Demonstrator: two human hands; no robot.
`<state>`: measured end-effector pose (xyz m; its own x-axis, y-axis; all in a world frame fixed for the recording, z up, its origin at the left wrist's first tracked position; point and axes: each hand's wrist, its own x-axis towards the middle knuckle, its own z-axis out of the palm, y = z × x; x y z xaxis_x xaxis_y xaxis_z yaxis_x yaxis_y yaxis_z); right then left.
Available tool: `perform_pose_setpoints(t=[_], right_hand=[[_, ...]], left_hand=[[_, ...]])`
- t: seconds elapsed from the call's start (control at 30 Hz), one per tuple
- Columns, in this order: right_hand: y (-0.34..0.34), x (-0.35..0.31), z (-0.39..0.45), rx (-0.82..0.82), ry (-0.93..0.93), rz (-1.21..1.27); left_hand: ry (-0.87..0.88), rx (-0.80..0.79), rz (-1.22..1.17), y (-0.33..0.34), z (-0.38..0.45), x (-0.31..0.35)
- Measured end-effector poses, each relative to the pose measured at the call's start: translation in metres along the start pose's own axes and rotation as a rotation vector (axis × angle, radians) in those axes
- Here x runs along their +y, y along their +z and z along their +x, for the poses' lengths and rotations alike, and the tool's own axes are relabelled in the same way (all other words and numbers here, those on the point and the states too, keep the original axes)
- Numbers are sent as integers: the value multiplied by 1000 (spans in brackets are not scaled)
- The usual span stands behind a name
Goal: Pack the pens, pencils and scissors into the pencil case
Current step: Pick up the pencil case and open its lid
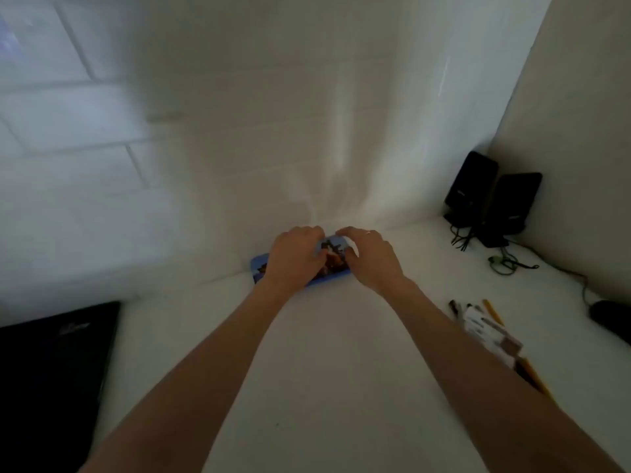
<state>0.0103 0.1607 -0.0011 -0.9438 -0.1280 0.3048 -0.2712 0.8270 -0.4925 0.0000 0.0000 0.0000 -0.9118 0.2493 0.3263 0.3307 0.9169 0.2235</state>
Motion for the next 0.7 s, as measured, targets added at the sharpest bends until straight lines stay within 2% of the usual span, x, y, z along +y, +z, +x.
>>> perform_pose_setpoints(t=[0.13,0.23,0.43,0.7], right_hand=[[51,22,-1,-117,6,-144],[74,29,-4,-126,13,-166],[66,20,-49,-116,24,-229],[54,-6,-157,-20,23,-168]], left_hand=[[-64,41,92,47,-24,-43],[-97,2,129,65,-32,-47],[-55,-137,181,50,-70,-34],[16,-90,150,30,-160,-6]])
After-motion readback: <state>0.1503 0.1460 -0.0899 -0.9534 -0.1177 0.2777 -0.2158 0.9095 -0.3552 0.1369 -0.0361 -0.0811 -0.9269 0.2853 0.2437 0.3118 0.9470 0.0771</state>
